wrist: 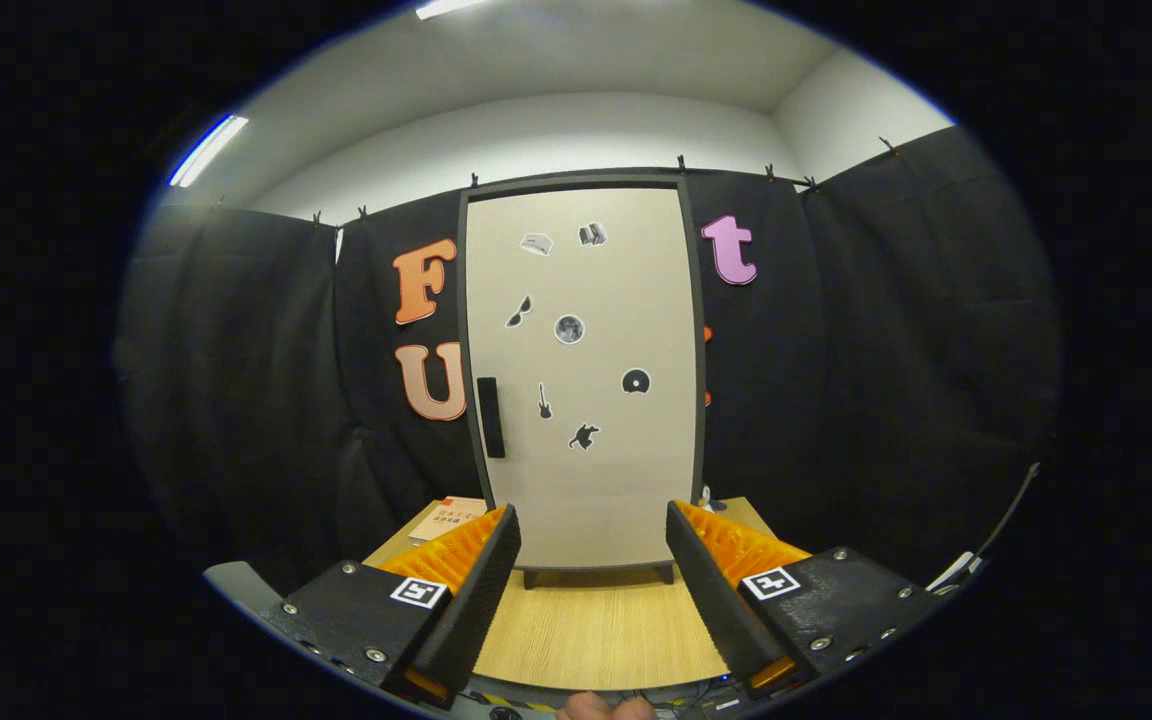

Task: Open the shoe cabinet door, grab the shoes and put them into the shoe cabinet, then close the shoe cabinet door.

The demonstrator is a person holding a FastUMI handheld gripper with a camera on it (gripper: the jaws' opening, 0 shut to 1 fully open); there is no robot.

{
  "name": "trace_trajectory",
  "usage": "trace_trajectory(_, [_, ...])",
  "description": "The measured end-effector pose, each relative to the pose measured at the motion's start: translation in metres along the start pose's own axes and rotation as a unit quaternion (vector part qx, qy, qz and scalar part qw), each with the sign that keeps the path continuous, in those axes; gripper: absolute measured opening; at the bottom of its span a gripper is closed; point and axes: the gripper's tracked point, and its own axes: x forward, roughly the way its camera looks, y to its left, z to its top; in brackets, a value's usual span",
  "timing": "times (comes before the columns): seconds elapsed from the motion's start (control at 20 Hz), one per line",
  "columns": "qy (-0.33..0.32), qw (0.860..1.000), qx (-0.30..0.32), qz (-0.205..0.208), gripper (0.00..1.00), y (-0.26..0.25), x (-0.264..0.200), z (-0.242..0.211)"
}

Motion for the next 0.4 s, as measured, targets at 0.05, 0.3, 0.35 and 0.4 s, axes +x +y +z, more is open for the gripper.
trace_trajectory(0.05, [-0.005, 1.000, 0.001, 0.001, 0.92, -0.004, -0.011, 0.000])
trace_trajectory(0.3, [-0.027, 1.000, 0.001, 0.006, 0.92, -0.014, -0.048, 0.005])
trace_trajectory(0.35, [-0.030, 1.000, -0.004, 0.007, 0.92, -0.014, -0.052, 0.005])
trace_trajectory(0.4, [-0.032, 0.999, -0.009, 0.009, 0.92, -0.013, -0.056, 0.004])
